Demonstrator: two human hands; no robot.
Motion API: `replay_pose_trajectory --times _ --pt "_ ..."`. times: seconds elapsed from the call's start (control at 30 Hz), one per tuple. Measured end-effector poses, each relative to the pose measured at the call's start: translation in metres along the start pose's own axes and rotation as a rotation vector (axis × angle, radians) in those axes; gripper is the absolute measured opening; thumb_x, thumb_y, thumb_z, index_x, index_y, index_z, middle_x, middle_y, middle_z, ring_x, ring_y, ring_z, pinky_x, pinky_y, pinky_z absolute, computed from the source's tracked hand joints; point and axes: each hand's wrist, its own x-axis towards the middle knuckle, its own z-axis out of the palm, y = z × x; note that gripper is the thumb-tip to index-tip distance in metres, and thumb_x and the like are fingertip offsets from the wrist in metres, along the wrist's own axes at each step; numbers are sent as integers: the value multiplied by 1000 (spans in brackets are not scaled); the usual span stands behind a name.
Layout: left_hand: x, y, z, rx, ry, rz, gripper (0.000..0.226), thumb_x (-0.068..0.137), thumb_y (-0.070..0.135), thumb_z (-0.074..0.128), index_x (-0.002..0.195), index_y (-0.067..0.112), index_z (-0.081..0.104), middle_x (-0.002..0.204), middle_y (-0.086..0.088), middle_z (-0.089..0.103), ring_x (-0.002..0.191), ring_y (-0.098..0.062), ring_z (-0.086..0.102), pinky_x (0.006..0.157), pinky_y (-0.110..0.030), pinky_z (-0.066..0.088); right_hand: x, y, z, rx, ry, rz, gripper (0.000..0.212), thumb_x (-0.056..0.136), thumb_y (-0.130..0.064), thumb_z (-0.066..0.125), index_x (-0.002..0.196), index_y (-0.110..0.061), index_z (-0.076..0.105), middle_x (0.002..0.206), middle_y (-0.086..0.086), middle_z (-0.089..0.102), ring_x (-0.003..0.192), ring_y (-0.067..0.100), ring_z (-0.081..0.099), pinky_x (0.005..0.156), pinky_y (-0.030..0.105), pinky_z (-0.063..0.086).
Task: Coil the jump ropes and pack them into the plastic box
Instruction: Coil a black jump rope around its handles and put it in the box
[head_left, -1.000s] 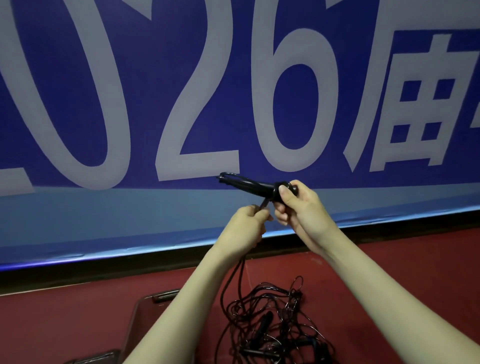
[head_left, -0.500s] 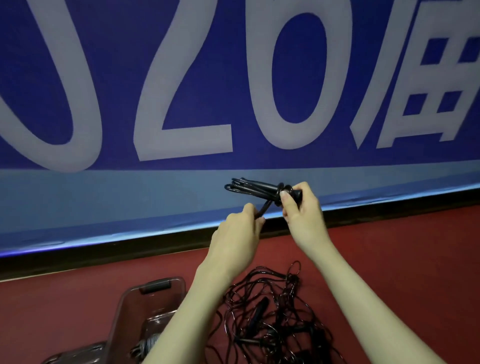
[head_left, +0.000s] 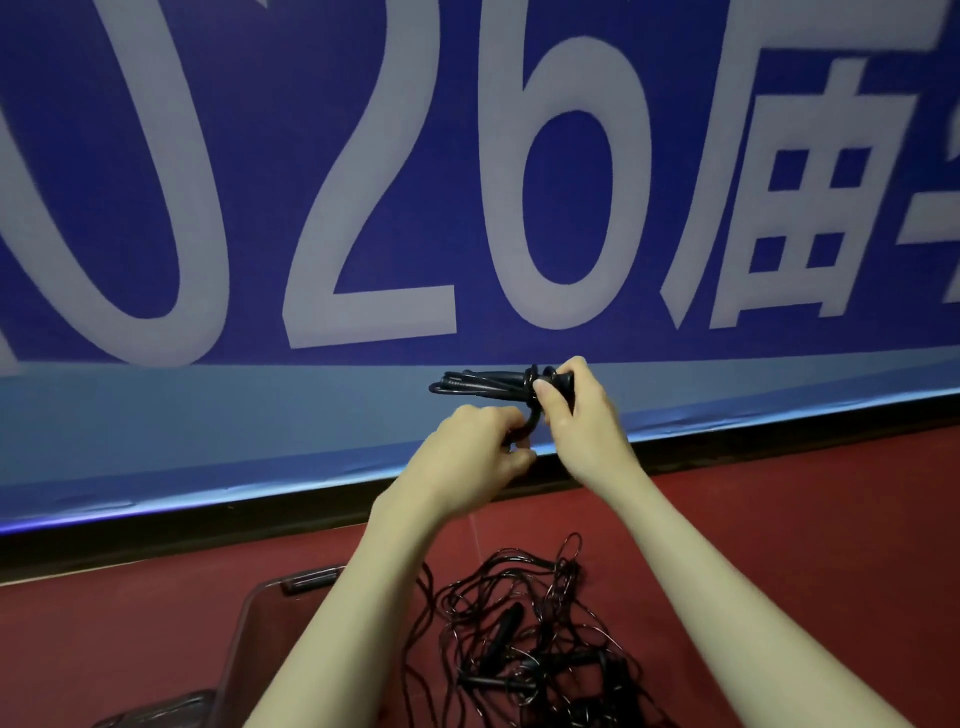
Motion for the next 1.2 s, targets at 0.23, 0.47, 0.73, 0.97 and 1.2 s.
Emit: replay_pose_trajectory --times 0.23,0.47,0.73,0.97,1.2 --pt "-17 19 -23 147 195 24 16 96 39 53 96 25 61 75 6 53 70 -21 48 59 -32 34 -11 -25 -32 -179 -219 -36 21 103 -29 46 93 -12 40 71 0 47 57 14 38 48 22 32" --pt "-18 10 -27 109 329 38 23 90 44 61 85 22 59 72 5 59 73 -22 53 63 -36 42 -6 -28 -39 -209 -414 -54 24 101 -32 49 92 -10 43 71 0 47 57 14 37 56 30 33" --pt "-14 2 -27 47 382 137 13 89 36 64 83 25 62 73 11 59 71 -11 49 58 -29 36 1 -9 -38 238 -327 68 17 102 -14 47 86 -11 40 61 -2 45 51 11 36 52 26 31" --pt "-10 -1 -18 64 395 177 8 89 33 65 84 26 66 83 11 60 76 -8 48 61 -32 38 -5 -8 -35 -22 -429 -28 19 99 -19 53 84 -13 43 68 2 50 55 11 40 56 28 34" --pt "-8 -13 -18 -214 258 95 13 81 34 70 77 32 58 84 17 57 75 -5 54 70 -35 46 -21 -17 -34 273 -552 151 23 100 -10 48 80 -13 38 58 -5 33 47 8 27 45 22 21"
